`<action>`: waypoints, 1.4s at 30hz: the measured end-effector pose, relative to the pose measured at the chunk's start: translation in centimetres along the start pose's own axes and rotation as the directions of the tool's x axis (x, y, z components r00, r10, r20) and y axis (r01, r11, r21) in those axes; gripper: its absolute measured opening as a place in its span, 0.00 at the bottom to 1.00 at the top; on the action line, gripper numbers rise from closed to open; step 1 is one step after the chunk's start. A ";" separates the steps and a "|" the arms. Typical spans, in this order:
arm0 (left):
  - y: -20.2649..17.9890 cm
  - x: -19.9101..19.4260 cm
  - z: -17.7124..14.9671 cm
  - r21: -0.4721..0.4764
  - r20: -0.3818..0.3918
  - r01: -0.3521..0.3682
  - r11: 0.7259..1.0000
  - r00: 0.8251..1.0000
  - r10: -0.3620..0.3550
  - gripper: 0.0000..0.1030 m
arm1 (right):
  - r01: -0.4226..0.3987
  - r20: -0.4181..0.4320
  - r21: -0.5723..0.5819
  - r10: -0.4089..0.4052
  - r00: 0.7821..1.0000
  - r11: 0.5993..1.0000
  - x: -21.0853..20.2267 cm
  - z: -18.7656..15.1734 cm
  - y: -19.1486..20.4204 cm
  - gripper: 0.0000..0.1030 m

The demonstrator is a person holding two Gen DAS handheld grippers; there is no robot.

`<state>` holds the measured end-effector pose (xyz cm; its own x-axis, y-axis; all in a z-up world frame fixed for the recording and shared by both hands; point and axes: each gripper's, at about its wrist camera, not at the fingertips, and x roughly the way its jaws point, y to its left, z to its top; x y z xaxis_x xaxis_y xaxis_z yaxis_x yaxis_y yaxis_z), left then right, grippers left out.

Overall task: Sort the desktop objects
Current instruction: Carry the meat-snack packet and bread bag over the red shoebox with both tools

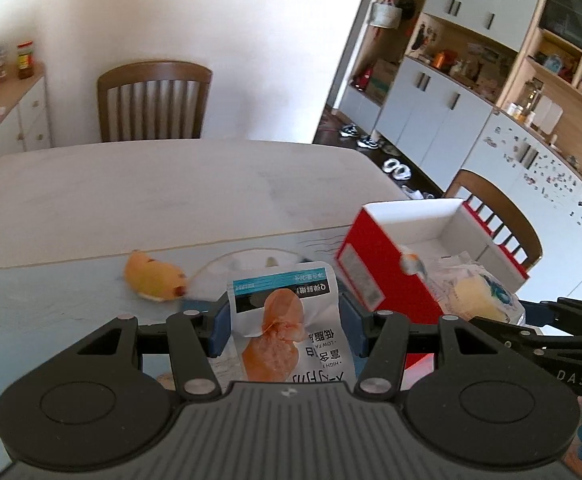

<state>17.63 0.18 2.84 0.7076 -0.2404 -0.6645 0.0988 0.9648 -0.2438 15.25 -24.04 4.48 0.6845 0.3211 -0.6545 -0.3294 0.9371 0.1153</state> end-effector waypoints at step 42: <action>-19.0 14.8 4.7 0.137 -0.104 0.129 0.982 0.988 -0.116 0.53 | 0.098 -0.005 0.050 -0.097 0.995 0.994 1.5 1.4 -17.8 0.51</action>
<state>29.52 -21.18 1.00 0.6149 -0.3600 -0.7016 0.2845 0.9311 -0.2284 23.07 -40.04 2.45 0.7102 0.2275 -0.6663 -0.2282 0.9696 0.0879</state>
